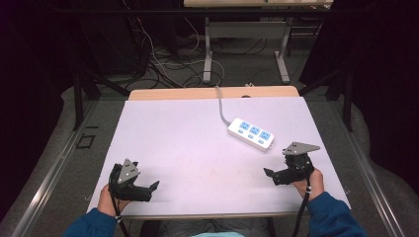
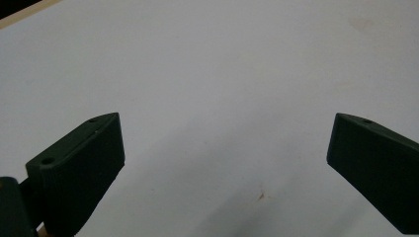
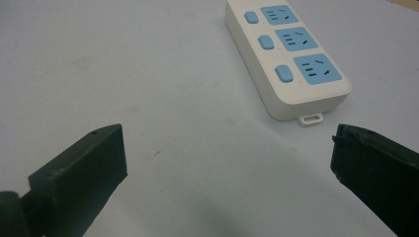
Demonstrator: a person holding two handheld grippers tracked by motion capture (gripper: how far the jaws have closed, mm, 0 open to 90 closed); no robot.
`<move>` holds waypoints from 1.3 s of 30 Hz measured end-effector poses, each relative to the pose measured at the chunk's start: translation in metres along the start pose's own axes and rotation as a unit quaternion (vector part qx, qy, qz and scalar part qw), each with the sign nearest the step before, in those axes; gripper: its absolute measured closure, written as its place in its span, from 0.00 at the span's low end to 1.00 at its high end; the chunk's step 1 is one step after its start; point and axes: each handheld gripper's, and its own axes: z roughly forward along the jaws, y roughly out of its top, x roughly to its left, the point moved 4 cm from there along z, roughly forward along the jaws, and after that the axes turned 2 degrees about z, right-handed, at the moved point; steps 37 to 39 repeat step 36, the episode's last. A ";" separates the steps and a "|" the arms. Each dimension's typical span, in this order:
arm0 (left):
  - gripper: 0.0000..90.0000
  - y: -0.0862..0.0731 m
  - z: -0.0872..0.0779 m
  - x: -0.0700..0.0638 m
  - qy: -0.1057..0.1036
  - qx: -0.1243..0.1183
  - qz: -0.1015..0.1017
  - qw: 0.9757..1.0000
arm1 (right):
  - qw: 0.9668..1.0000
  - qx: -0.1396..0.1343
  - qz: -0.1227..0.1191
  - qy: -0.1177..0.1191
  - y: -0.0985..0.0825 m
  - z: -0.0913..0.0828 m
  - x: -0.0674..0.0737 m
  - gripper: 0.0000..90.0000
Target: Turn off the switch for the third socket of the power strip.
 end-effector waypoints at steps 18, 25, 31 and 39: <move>0.01 0.000 0.000 0.001 0.000 0.000 0.003 1.000 | 1.000 0.001 0.002 -0.009 -0.016 -0.004 0.005 0.00; 0.01 -0.001 0.001 0.000 0.000 0.004 0.003 1.000 | 1.000 0.002 -0.002 -0.013 -0.020 -0.005 0.006 0.00; 0.01 -0.001 0.001 0.000 -0.002 0.006 0.003 1.000 | 1.000 -0.002 -0.006 -0.013 -0.020 -0.004 0.007 0.00; 0.01 -0.001 0.002 0.000 -0.002 0.005 0.003 1.000 | 1.000 -0.003 -0.010 -0.013 -0.019 -0.006 0.006 0.00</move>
